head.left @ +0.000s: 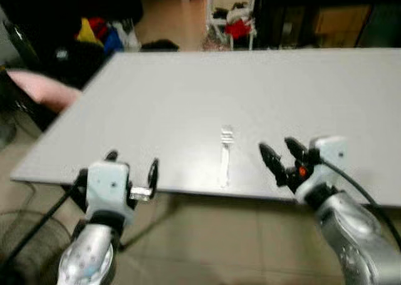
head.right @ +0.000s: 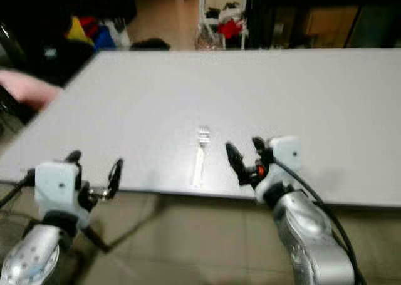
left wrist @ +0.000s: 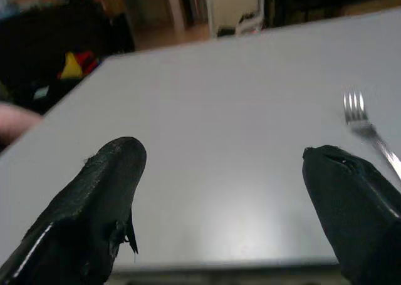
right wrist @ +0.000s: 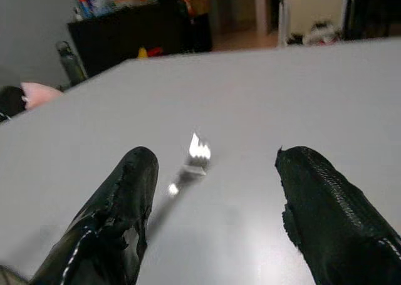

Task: Setting the table

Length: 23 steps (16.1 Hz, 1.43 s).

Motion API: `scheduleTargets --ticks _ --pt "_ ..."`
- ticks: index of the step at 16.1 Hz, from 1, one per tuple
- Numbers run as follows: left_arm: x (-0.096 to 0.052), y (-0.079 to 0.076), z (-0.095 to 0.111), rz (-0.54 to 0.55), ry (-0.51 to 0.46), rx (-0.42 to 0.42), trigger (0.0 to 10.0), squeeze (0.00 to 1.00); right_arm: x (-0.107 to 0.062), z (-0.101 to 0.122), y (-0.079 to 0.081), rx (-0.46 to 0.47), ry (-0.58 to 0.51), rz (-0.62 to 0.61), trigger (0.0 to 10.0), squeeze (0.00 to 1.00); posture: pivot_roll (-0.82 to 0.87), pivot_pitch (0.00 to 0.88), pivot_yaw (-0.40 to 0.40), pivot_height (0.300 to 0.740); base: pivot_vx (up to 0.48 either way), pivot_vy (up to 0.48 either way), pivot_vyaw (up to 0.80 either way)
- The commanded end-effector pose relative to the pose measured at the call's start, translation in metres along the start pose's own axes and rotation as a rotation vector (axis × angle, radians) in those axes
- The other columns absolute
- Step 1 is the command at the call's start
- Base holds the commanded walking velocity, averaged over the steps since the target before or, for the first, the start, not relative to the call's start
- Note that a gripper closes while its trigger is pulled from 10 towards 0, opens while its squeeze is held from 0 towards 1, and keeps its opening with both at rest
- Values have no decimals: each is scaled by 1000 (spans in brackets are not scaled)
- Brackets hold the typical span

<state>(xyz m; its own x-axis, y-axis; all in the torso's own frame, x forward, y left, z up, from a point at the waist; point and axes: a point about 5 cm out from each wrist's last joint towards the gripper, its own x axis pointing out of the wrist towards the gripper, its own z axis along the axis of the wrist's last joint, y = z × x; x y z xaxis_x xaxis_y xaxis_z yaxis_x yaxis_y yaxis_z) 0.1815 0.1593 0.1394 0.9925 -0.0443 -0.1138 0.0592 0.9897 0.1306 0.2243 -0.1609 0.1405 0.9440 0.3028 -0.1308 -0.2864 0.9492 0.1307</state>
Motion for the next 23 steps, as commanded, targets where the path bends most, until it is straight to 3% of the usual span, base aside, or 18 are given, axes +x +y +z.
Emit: scheduleTargets --ticks 1,5,11,14,21,23 --pt "1 3 0 18 -4 4 10000 0 -1 -2 -7 -2 -2 -40 10000 0 -95 0 110 740 0 -412 0" --pt "2 11 -3 30 -12 32 10000 0 -9 -7 -7 -119 28 23 10000 0 -105 0 118 740 0 -304 400" --pt "0 15 7 70 -81 85 10000 0 -8 -6 -12 -108 26 102 10000 0 -84 0 110 740 0 0 800" --pt "-5 11 5 49 -72 107 10000 0 -7 -7 -5 -111 29 179 10000 0 -71 0 104 740 0 0 800" --pt "-2 13 6 62 -76 110 10000 0 -1 -3 -8 -94 -12 121 10000 0 -65 0 104 740 0 0 800" --pt "-1 13 6 53 -79 107 10000 0 -1 -5 -2 -86 -18 135 10000 0 -69 0 110 740 0 0 800"
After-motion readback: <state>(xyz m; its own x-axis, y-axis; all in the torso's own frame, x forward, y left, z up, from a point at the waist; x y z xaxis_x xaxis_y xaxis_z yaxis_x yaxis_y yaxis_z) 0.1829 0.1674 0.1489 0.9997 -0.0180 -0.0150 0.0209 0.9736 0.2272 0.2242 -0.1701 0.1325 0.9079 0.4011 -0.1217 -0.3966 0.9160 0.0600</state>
